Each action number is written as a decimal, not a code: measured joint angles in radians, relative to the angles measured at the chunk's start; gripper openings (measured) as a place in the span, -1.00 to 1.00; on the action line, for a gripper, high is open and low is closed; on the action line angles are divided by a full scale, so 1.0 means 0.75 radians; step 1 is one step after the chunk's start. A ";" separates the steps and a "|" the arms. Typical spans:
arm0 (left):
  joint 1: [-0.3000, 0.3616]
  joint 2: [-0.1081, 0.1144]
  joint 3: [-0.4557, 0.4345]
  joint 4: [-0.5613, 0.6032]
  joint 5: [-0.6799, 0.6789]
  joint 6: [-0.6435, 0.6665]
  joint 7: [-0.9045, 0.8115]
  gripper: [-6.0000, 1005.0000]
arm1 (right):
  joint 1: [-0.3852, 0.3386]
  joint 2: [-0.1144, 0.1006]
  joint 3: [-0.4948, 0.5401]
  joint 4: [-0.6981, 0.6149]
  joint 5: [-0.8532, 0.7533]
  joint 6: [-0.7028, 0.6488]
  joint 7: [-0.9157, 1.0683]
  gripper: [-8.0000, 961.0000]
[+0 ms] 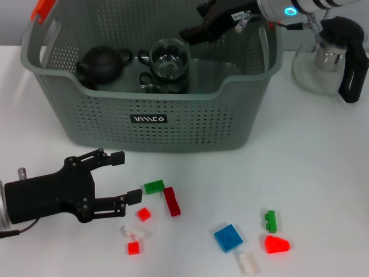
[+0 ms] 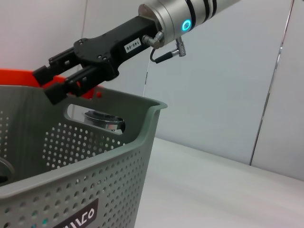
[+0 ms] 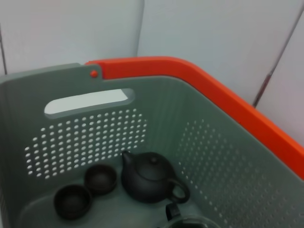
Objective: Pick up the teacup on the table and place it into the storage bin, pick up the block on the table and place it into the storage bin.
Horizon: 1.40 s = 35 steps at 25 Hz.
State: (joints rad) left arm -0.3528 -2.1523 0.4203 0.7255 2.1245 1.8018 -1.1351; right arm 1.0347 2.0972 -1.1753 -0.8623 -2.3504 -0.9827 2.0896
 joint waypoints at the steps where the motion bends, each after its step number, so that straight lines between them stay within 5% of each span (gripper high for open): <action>1: 0.000 0.001 0.000 0.000 0.000 0.000 0.000 0.80 | 0.000 0.000 -0.002 0.000 0.000 0.010 0.003 0.25; 7: 0.000 0.002 0.000 0.002 0.000 -0.002 0.000 0.80 | -0.038 0.003 -0.003 -0.066 0.037 0.033 0.003 0.82; 17: 0.000 0.002 -0.002 0.004 0.000 -0.004 -0.001 0.80 | -0.317 -0.004 0.038 -0.540 0.292 -0.251 -0.008 0.93; 25: 0.000 0.002 -0.002 0.004 0.000 -0.003 -0.001 0.80 | -0.566 -0.005 0.118 -0.841 0.429 -0.788 -0.180 0.93; 30: 0.000 0.002 0.000 0.004 0.000 -0.003 0.000 0.80 | -0.609 -0.016 0.209 -0.876 0.373 -1.109 -0.181 0.93; 35: -0.002 0.002 -0.002 0.000 0.000 -0.003 0.000 0.80 | -0.618 -0.002 0.174 -0.865 0.167 -1.194 -0.127 0.91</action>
State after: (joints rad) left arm -0.3542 -2.1506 0.4191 0.7255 2.1246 1.7992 -1.1351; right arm 0.5714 2.0956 -1.0451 -1.5108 -2.2255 -1.8784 1.9944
